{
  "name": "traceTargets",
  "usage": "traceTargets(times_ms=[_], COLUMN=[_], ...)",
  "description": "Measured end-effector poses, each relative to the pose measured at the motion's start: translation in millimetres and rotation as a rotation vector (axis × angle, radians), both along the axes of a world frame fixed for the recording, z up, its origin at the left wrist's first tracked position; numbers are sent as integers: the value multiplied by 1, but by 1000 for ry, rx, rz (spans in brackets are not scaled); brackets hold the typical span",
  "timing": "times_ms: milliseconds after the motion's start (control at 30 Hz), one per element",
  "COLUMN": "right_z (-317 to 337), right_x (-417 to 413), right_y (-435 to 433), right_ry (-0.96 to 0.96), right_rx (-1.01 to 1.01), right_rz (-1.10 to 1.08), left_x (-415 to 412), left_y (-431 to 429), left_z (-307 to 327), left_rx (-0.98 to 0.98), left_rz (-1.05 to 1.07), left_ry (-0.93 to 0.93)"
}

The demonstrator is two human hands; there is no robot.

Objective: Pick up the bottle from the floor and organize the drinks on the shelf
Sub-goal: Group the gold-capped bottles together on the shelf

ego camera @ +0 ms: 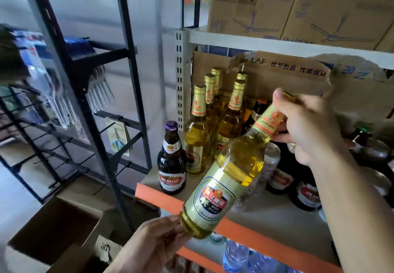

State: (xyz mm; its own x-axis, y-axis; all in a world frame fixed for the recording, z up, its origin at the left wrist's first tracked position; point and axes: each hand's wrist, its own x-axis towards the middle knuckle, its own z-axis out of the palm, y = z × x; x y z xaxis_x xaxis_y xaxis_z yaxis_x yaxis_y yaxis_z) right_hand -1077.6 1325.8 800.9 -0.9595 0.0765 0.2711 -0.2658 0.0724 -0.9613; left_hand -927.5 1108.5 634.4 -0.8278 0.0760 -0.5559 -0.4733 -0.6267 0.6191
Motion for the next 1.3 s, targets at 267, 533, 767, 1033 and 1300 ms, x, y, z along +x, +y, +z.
traceTargets(times_ms=[267, 533, 767, 1033, 1300], right_z=[-3, 0, -8, -15, -24], right_x=[-11, -23, -35, -51, -61], right_y=[-28, -36, -33, -35, -39], right_ry=[-12, -22, -45, -9, 50], right_rx=[33, 63, 62, 131, 221], right_rz=[26, -11, -59, -58, -39], left_x=[-4, -22, -40, -67, -88], left_y=[-20, -22, -7, 17, 42], left_z=[-2, -7, -15, -26, -33], left_rx=[3, 109, 193, 217, 78], left_rz=[-5, 79, 151, 210, 145], left_ry=[4, -25, -48, -14, 67])
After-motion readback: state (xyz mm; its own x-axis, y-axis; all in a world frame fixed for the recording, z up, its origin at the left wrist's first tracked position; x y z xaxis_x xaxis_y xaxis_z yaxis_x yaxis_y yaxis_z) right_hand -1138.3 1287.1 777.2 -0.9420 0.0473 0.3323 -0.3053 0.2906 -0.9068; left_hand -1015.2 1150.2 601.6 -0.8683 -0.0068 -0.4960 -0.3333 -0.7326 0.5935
